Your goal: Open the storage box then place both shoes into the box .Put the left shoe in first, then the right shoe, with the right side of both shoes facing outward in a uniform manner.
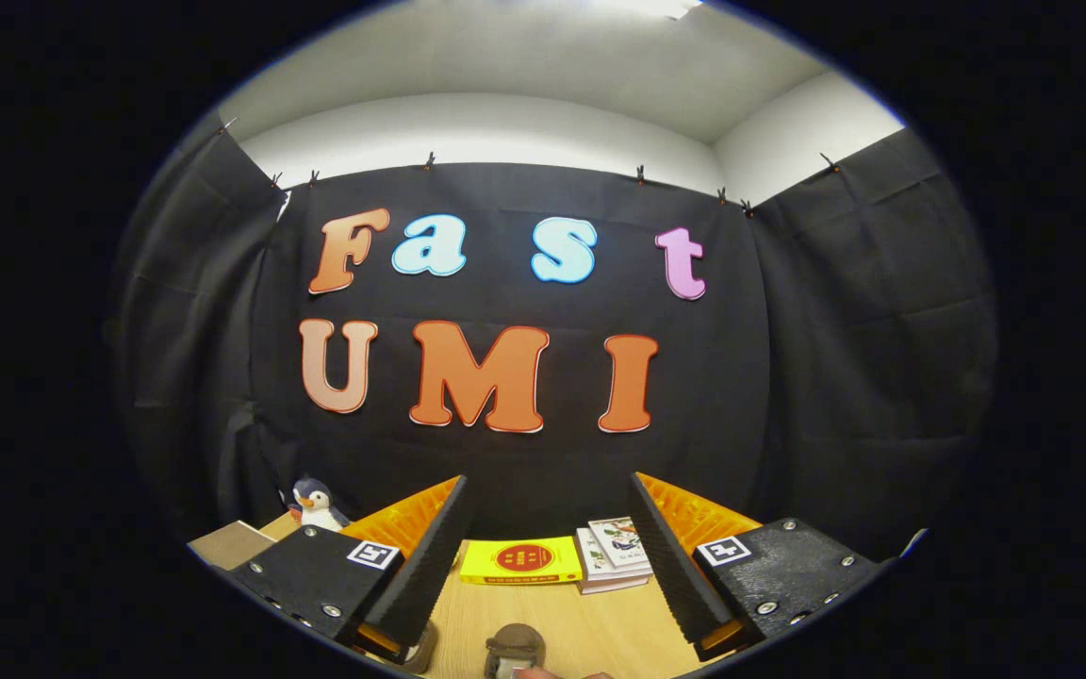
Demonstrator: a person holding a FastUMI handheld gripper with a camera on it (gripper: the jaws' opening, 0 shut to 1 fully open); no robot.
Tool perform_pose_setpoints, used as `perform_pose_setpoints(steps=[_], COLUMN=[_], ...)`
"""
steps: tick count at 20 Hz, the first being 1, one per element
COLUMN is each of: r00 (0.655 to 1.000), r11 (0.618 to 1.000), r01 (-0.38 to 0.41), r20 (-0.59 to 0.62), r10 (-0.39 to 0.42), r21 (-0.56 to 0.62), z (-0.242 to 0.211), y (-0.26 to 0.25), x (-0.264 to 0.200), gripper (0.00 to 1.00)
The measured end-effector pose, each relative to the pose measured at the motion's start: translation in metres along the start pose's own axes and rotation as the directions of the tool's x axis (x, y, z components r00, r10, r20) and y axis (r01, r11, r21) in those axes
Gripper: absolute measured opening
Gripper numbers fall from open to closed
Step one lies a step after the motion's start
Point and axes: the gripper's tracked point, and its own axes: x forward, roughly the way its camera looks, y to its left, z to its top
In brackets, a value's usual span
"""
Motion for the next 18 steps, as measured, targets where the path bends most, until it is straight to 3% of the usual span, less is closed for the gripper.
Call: perform_pose_setpoints(steps=[4,7,10,14,18], r00=[0.999,0.992,0.968,0.942,0.888], r11=[0.998,0.992,0.973,0.954,0.918], r01=[-0.038,-0.122,-0.231,-0.298,-0.39], r20=[-0.01,-0.038,-0.102,-0.153,-0.237], r10=[0.037,0.121,0.231,0.3,0.395], r21=[-0.045,-0.027,0.016,0.038,0.07], z=[-0.006,-0.019,-0.044,-0.066,-0.102], y=[0.009,0.036,0.069,0.094,0.13], x=[0.005,0.006,0.006,0.009,0.004], gripper=[0.99,0.99,0.99,0.99,0.99])
